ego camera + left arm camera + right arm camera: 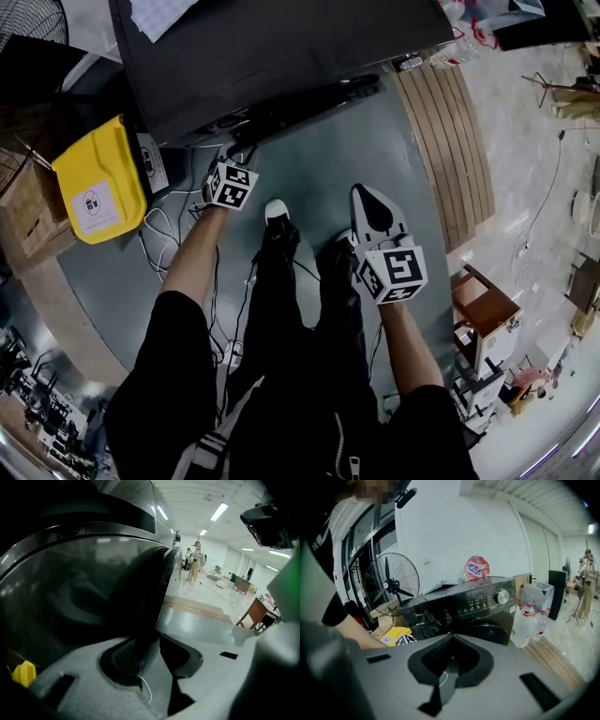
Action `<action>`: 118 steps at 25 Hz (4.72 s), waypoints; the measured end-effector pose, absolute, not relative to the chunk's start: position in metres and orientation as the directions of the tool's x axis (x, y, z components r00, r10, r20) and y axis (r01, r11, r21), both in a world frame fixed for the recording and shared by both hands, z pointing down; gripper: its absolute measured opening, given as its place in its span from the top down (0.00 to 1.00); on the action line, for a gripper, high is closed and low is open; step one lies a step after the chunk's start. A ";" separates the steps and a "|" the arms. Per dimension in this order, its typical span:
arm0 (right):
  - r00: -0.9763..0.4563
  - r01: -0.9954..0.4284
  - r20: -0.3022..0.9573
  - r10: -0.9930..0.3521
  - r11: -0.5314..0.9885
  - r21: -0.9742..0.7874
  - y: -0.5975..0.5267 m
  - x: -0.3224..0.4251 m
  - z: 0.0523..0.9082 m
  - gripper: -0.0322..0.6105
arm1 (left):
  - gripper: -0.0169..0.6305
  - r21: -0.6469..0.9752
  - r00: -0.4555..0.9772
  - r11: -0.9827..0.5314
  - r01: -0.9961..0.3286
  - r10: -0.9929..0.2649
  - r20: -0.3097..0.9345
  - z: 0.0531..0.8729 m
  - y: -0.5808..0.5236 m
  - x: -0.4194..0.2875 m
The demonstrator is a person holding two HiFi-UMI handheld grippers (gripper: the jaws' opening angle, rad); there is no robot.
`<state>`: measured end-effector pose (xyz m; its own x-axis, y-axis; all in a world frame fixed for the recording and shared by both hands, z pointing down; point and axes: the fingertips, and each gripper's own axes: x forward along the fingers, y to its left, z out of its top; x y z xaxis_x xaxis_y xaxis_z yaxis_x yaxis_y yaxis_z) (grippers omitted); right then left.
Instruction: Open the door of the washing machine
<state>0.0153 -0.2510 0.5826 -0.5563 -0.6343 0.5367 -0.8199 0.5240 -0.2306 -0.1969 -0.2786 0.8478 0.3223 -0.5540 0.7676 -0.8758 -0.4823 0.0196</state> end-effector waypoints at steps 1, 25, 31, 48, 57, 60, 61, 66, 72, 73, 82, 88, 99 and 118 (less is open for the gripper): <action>-0.558 -0.819 0.539 -0.632 0.526 -0.231 -0.250 0.018 0.584 0.95 | 0.77 0.016 0.319 -0.484 -0.875 -0.551 0.771 0.848 -0.279 -0.197; -0.569 -0.818 0.526 -0.632 0.503 -0.279 -0.215 0.103 0.589 0.95 | 0.82 0.145 0.364 -0.408 -0.901 -0.531 0.765 0.850 -0.174 -0.080; -0.554 -0.830 0.517 -0.652 0.477 -0.288 -0.206 0.138 0.586 0.95 | 0.82 0.180 0.403 -0.444 -0.878 -0.480 0.779 0.849 -0.142 -0.027; -0.456 -0.889 0.509 -0.730 0.351 -0.294 -0.183 0.268 0.581 0.95 | 0.79 0.290 0.450 -0.393 -0.873 -0.417 0.790 0.842 -0.103 0.127; -0.410 -0.909 0.498 -0.764 0.295 -0.294 -0.171 0.348 0.577 0.95 | 0.78 0.316 0.492 -0.435 -0.843 -0.387 0.780 0.841 -0.104 0.220; -0.396 -0.914 0.495 -0.774 0.281 -0.291 -0.167 0.377 0.575 0.95 | 0.78 0.327 0.511 -0.453 -0.829 -0.375 0.773 0.840 -0.109 0.250; -0.392 -0.916 0.494 -0.776 0.278 -0.290 -0.166 0.387 0.575 0.95 | 0.78 0.330 0.516 -0.461 -0.824 -0.370 0.772 0.840 -0.111 0.259; -0.377 -0.921 0.484 -0.790 0.267 -0.282 -0.159 0.427 0.568 0.95 | 0.79 0.362 0.550 -0.475 -0.802 -0.352 0.757 0.838 -0.121 0.306; -0.349 -0.932 0.478 -0.806 0.247 -0.264 -0.153 0.462 0.559 0.95 | 0.91 0.333 0.591 -0.571 -0.750 -0.354 0.725 0.825 -0.141 0.358; -0.346 -0.934 0.477 -0.808 0.245 -0.262 -0.152 0.468 0.557 0.95 | 0.95 0.326 0.599 -0.585 -0.743 -0.362 0.714 0.820 -0.147 0.366; -0.391 -0.915 0.448 -0.804 0.288 -0.282 -0.156 0.450 0.536 0.95 | 0.96 0.272 0.605 -0.599 -0.753 -0.467 0.645 0.756 -0.176 0.346; -0.488 -0.870 0.393 -0.780 0.397 -0.292 -0.179 0.388 0.509 0.95 | 0.96 0.223 0.568 -0.561 -0.797 -0.572 0.592 0.699 -0.193 0.283; -0.591 -0.807 0.342 -0.731 0.536 -0.248 -0.178 0.267 0.448 0.95 | 0.97 0.147 0.494 -0.497 -0.855 -0.695 0.522 0.584 -0.177 0.157; -0.693 -0.719 0.218 -0.687 0.682 -0.133 -0.146 0.139 0.360 0.95 | 0.97 0.036 0.341 -0.347 -0.937 -0.890 0.303 0.419 -0.116 0.003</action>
